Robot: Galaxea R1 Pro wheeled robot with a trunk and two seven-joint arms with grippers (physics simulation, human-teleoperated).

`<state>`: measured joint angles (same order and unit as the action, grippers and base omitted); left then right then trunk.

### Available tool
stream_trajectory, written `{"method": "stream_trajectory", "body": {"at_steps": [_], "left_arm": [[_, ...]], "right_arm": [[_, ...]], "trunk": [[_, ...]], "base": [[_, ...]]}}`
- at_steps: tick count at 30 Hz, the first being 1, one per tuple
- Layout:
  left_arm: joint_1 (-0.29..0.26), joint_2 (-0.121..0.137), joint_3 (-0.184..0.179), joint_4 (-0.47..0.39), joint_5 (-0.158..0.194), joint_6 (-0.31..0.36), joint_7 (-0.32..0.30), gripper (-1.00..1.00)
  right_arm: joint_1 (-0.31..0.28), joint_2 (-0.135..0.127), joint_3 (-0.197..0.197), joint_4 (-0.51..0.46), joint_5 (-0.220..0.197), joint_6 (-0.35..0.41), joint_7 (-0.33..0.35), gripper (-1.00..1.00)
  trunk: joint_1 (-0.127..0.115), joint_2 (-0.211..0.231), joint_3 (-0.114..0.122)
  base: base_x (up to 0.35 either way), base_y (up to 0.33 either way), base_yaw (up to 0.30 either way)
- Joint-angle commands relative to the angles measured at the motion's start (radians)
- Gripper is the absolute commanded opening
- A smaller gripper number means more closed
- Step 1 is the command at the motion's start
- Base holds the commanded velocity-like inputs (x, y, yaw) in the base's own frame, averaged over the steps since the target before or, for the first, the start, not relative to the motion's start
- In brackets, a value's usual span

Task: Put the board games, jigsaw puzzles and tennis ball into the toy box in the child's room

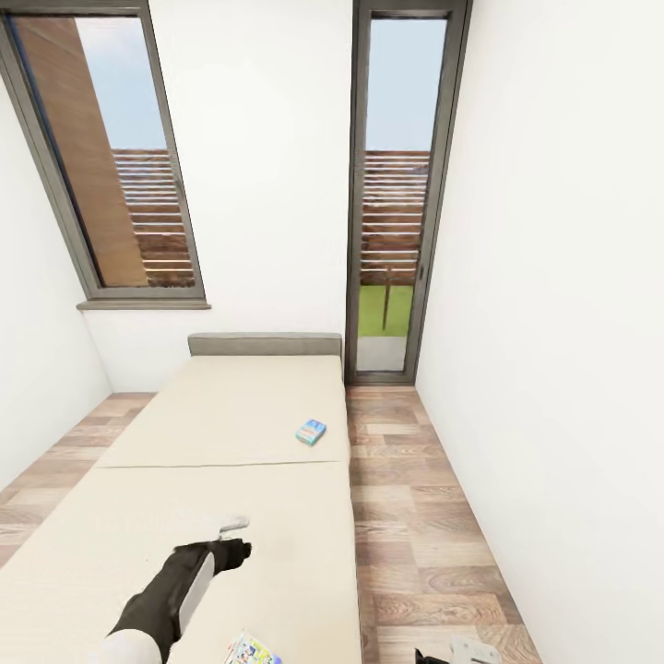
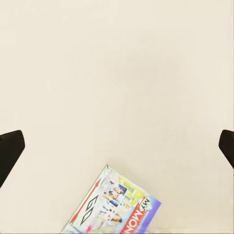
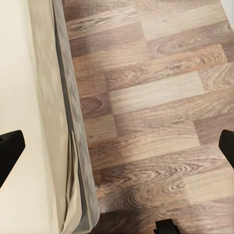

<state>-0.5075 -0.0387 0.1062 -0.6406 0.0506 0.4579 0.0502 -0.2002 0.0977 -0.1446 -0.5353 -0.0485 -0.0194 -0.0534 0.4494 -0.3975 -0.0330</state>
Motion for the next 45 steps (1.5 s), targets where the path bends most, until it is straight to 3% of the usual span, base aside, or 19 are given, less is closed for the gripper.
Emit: {"method": "stream_trajectory", "body": {"at_steps": [1,3,6,12,26,45], "left_arm": [[-0.013,-0.011,0.003,0.033,0.001,-0.013,0.014,1.00],[-0.030,-0.030,0.003,0.103,0.001,-0.064,0.030,1.00],[-0.052,-0.070,0.002,0.253,0.001,-0.220,0.052,1.00],[-0.061,-0.088,-0.004,0.371,0.000,-0.319,0.063,1.00],[-0.063,-0.113,-0.088,0.402,0.001,-0.344,0.065,1.00],[-0.063,-0.112,-0.099,0.403,0.003,-0.351,0.065,1.00]], "right_arm": [[-0.001,0.000,-0.003,0.000,-0.005,-0.001,0.000,1.00],[-0.001,-0.001,-0.003,0.000,-0.005,-0.001,0.000,1.00],[-0.001,-0.003,-0.004,0.000,-0.005,-0.001,0.000,1.00],[-0.001,0.001,-0.001,-0.002,-0.005,-0.006,0.002,1.00],[-0.001,-0.002,-0.001,-0.001,-0.004,-0.006,0.001,1.00],[-0.001,-0.005,-0.001,0.002,-0.004,0.005,0.001,1.00]], "trunk": [[0.001,-0.002,-0.002],[0.001,-0.002,-0.002],[0.001,-0.002,-0.002],[0.001,-0.002,-0.002],[0.001,-0.002,-0.013],[0.001,-0.002,-0.044]], "base": [[0.000,0.000,0.000],[0.000,0.000,0.000],[0.000,0.000,0.000],[0.000,0.000,0.000],[0.000,0.000,0.000],[0.000,0.000,0.000]]}}
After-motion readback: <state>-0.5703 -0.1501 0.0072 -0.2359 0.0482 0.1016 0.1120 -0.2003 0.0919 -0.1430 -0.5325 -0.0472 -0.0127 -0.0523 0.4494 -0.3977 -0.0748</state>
